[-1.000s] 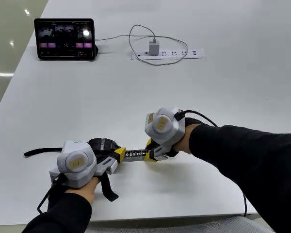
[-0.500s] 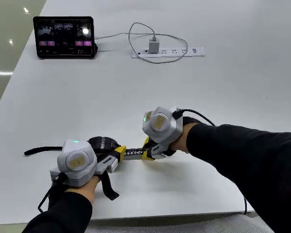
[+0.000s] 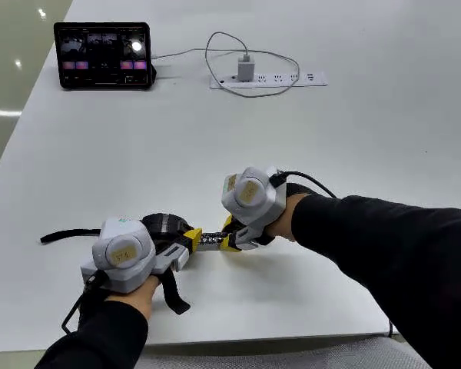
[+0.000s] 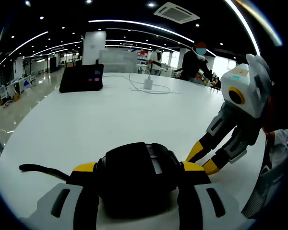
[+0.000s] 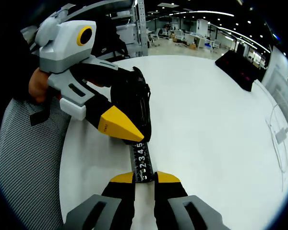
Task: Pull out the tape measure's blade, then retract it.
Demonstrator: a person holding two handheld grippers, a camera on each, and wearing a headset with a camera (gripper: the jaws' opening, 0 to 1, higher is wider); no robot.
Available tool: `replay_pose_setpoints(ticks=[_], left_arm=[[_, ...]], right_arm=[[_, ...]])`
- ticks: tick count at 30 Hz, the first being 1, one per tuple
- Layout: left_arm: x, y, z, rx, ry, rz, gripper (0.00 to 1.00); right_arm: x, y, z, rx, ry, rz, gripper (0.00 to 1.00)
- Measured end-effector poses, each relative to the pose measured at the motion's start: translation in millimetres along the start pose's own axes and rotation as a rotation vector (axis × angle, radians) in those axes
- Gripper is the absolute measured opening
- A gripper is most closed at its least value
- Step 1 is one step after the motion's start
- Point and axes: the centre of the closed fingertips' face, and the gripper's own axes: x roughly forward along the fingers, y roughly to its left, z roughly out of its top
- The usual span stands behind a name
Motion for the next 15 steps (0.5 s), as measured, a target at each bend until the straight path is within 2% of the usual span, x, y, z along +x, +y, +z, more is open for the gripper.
replay_pose_setpoints(ticks=[15], left_arm=[[0.0, 0.6, 0.3, -0.005, -0.002, -0.004, 0.62]], right_arm=[[7.9, 3.2, 12.3, -0.001, -0.031, 0.002, 0.11]])
